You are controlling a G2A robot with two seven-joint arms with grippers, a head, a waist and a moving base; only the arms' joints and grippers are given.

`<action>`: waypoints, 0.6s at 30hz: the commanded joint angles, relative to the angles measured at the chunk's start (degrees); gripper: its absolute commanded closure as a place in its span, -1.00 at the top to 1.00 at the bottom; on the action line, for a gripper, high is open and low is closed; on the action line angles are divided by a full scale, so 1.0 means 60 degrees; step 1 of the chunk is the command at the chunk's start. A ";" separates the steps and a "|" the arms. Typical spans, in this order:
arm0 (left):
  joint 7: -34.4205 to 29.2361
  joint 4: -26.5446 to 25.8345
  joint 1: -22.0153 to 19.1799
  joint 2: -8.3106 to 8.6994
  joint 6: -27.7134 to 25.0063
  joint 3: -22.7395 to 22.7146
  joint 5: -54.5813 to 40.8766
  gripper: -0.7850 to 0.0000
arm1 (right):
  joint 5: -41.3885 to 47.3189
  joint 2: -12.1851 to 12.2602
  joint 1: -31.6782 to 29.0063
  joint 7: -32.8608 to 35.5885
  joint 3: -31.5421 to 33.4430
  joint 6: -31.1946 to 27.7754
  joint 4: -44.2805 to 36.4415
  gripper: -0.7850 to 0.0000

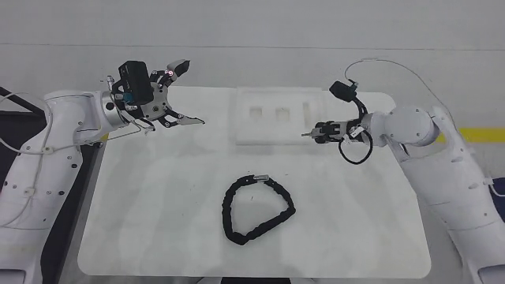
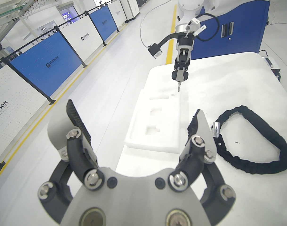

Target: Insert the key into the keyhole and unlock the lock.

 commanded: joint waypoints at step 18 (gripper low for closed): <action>0.0000 0.0000 0.0000 0.0000 0.0000 0.0000 0.0000 1.00 | 0.3572 0.0701 -0.1606 0.1080 0.4104 -0.2377 -0.1477 -1.00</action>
